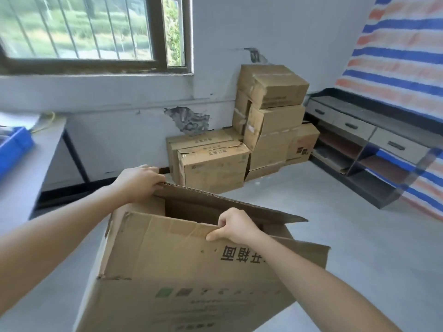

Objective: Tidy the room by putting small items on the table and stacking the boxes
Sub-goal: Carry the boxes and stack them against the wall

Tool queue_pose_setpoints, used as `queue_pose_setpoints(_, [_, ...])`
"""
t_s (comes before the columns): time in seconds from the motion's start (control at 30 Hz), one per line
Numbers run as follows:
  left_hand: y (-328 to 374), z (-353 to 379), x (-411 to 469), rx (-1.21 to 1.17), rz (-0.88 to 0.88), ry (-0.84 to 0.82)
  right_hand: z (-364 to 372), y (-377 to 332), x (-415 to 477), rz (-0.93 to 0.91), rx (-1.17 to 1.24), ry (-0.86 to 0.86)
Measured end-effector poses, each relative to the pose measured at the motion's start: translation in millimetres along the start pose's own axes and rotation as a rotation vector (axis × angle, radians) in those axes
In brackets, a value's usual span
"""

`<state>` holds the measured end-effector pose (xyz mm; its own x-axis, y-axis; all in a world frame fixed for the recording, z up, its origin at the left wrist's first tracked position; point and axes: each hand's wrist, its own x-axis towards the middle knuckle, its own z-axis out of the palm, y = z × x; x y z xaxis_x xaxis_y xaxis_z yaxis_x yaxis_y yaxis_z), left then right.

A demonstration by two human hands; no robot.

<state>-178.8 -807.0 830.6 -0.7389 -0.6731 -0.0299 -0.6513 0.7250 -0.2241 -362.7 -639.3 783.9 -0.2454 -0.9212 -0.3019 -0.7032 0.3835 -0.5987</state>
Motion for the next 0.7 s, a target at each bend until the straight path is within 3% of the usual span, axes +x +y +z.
queue_pose_setpoints(0.33, [-125.9, 39.1, 73.1, -0.138, -0.317, 0.101, -22.7, -73.1, 178.8, -0.166, -0.158, -0.145])
queue_pose_setpoints(0.7, [-278.8, 50.0, 234.3, -0.126, -0.313, 0.203, -62.3, -169.6, 381.4, -0.088, -0.231, -0.073])
